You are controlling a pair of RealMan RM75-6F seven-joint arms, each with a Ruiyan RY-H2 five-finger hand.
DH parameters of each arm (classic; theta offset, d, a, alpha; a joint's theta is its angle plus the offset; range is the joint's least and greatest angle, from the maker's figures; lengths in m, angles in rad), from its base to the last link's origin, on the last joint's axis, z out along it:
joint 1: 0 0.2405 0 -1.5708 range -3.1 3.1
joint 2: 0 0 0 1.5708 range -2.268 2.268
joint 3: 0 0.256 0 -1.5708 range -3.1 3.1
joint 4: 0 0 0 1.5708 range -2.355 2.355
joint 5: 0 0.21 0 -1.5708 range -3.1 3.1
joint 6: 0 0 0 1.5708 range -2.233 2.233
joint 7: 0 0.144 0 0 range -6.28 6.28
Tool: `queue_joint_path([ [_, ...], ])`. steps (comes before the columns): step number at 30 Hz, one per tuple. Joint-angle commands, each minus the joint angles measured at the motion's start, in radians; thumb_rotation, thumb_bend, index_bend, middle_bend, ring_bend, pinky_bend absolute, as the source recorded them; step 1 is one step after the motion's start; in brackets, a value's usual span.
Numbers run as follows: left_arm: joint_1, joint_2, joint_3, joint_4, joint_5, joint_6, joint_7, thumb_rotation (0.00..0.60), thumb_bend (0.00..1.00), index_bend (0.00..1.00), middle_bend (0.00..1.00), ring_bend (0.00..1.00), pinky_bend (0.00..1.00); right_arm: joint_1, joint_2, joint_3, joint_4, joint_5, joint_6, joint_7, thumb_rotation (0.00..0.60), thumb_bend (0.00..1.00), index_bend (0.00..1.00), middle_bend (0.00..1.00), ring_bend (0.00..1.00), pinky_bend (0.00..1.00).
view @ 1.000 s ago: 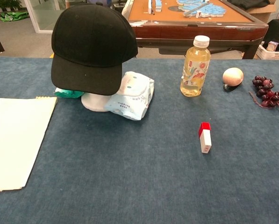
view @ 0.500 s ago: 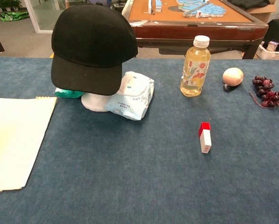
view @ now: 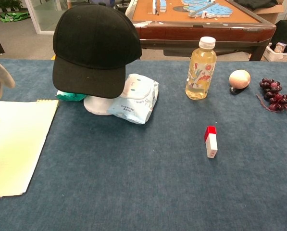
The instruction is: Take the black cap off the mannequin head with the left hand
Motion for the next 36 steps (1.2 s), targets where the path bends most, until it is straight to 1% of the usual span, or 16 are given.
queue_joint_path([
  [1, -0.022, -0.028, -0.005, 0.016, 0.018, 0.004, 0.023, 0.600, 0.06, 0.46, 0.61, 0.50, 0.60, 0.001, -0.002, 0.000, 0.005, 0.003, -0.004, 0.005, 0.600, 0.18, 0.65, 0.72, 0.58, 0.61],
  [9, -0.081, -0.074, -0.007, 0.039, 0.043, -0.036, 0.058, 0.600, 0.06, 0.48, 0.66, 0.52, 0.60, -0.001, -0.003, -0.001, 0.017, 0.011, -0.012, 0.018, 0.600, 0.18, 0.65, 0.72, 0.58, 0.61],
  [15, -0.125, -0.093, -0.023, 0.024, 0.038, -0.069, 0.088, 0.600, 0.06, 0.51, 0.68, 0.54, 0.60, 0.001, -0.001, -0.002, 0.017, 0.012, -0.017, 0.021, 0.600, 0.18, 0.65, 0.72, 0.58, 0.61],
  [19, -0.150, -0.109, -0.039, 0.017, 0.045, -0.067, 0.117, 0.600, 0.06, 0.50, 0.68, 0.54, 0.60, 0.004, -0.003, -0.004, 0.021, 0.014, -0.027, 0.023, 0.600, 0.18, 0.65, 0.72, 0.58, 0.61],
  [26, -0.189, -0.136, -0.049, 0.015, 0.052, -0.080, 0.150, 0.600, 0.05, 0.49, 0.69, 0.54, 0.60, 0.006, -0.007, -0.006, 0.032, 0.017, -0.038, 0.030, 0.600, 0.18, 0.65, 0.72, 0.58, 0.61],
  [32, -0.222, -0.167, -0.051, 0.047, 0.043, -0.108, 0.160, 0.600, 0.05, 0.48, 0.69, 0.54, 0.60, 0.004, -0.008, -0.006, 0.038, 0.019, -0.037, 0.036, 0.600, 0.18, 0.65, 0.72, 0.58, 0.61],
  [36, -0.238, -0.193, -0.061, 0.074, 0.025, -0.113, 0.157, 0.600, 0.05, 0.47, 0.69, 0.54, 0.60, 0.003, -0.008, -0.007, 0.041, 0.020, -0.038, 0.039, 0.600, 0.18, 0.65, 0.72, 0.58, 0.61],
])
